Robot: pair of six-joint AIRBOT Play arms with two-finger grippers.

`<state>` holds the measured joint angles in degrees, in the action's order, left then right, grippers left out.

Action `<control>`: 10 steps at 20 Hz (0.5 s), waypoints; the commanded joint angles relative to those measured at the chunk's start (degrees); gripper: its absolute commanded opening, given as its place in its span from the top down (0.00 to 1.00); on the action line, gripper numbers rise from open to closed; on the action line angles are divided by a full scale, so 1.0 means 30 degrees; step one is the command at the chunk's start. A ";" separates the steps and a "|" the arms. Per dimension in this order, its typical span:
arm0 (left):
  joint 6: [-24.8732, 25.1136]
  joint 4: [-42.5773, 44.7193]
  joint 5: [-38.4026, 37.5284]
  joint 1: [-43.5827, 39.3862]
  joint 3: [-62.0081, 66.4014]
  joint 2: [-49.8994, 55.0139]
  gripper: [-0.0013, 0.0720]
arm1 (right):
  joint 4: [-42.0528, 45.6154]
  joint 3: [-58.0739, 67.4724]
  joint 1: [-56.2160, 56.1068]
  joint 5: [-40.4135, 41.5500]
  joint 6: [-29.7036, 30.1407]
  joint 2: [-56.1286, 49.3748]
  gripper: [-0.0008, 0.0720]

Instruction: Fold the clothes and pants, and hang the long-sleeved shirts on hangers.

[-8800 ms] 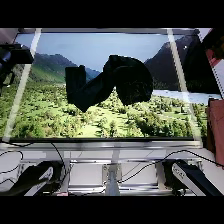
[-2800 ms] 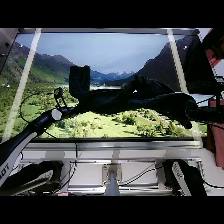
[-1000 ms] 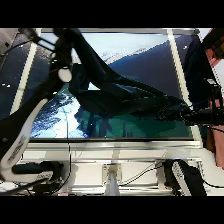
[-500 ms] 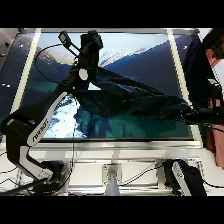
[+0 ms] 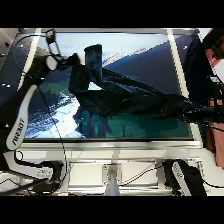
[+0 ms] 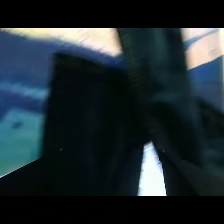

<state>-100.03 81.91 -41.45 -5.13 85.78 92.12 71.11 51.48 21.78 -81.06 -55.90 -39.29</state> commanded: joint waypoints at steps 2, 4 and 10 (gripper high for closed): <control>0.0554 -0.1362 -0.4743 0.3089 -0.0663 0.0342 0.03 | 0.0080 0.0000 -0.0007 0.0444 -0.0007 0.0000 0.92; 0.2047 -0.3803 -0.5442 0.3745 -0.0729 0.1239 0.07 | 0.0080 0.0000 -0.0007 0.0459 -0.0007 0.0000 0.92; 0.2943 -0.6419 -0.5056 0.3534 -0.0729 0.3723 0.14 | 0.0000 0.0000 -0.0015 0.0386 -0.0051 0.0000 0.92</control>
<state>-92.62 66.87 -56.23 5.45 83.70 100.38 71.31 51.48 21.78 -79.90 -55.90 -39.29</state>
